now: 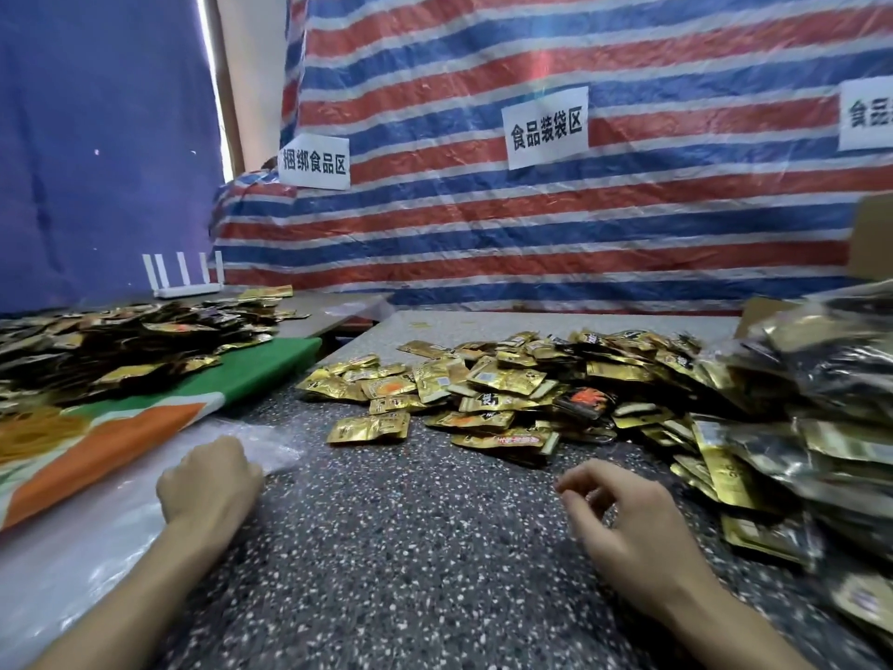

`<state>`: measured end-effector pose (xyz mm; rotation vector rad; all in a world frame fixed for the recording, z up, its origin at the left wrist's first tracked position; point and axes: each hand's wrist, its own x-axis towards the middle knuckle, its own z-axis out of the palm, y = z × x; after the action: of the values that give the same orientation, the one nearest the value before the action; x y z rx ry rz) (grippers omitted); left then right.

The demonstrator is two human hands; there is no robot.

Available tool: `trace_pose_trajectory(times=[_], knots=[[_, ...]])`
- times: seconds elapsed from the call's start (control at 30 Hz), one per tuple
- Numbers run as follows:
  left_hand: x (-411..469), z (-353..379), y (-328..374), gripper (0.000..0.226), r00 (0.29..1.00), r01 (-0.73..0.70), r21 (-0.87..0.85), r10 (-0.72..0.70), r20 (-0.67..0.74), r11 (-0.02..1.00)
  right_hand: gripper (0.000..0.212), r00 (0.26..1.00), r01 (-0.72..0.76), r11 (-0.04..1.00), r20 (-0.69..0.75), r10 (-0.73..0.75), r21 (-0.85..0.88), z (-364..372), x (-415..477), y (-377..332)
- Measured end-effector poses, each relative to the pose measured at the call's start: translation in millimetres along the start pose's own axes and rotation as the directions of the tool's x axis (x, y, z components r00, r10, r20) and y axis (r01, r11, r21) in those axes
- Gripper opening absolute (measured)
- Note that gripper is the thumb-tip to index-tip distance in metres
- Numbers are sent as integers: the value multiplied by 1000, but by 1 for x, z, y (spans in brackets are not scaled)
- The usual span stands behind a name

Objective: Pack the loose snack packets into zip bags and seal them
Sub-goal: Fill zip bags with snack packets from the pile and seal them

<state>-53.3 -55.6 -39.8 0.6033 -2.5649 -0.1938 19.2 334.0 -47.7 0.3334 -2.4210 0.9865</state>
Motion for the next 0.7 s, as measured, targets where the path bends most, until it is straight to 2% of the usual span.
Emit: trace_pose_trajectory(times=[0.07, 0.13, 0.23, 0.27, 0.33, 0.4, 0.47, 0.5, 0.57, 0.6, 0.63, 0.7], knots=[[-1, -4, 3, 23, 997, 6, -139, -17, -72, 990, 17, 1000, -18, 1000, -3, 18, 4, 0, 0, 0], [-4, -14, 16, 16, 990, -4, -220, -28, -140, 975, 17, 999, -42, 999, -9, 42, 10, -1, -1, 1], [-15, -39, 51, 12, 967, -142, -358, 53, -248, 923, 17, 997, -65, 992, -31, 69, 104, -1, -1, 0], [-22, -47, 66, 11, 954, -233, -435, 117, -276, 870, 15, 996, -73, 985, -38, 79, 156, -2, -1, -2], [-43, -61, 97, 17, 910, -411, -597, 265, -320, 690, 13, 989, -126, 921, -21, 144, 369, -5, 0, -8], [-68, -69, 129, 26, 847, -508, -729, 420, -325, 459, 46, 970, -216, 769, 45, 238, 601, -9, 2, -12], [-95, -68, 158, 31, 754, -535, -806, 573, -321, 253, 81, 941, -302, 633, 117, 317, 713, -15, 4, -11], [-108, -64, 168, 31, 701, -534, -827, 639, -316, 177, 87, 921, -352, 576, 163, 354, 738, -18, 6, -10], [-130, -49, 182, 28, 602, -493, -868, 744, -290, 60, 84, 874, -452, 485, 262, 409, 749, -25, 10, -7], [-138, -41, 186, 25, 564, -452, -892, 779, -276, 11, 75, 855, -488, 472, 294, 427, 734, -28, 11, -6], [-144, -34, 187, 21, 542, -406, -913, 797, -267, -30, 65, 841, -517, 481, 315, 441, 708, -30, 13, -5], [-149, -24, 187, 19, 545, -326, -941, 797, -260, -84, 48, 829, -550, 542, 336, 447, 636, -35, 13, -2]])
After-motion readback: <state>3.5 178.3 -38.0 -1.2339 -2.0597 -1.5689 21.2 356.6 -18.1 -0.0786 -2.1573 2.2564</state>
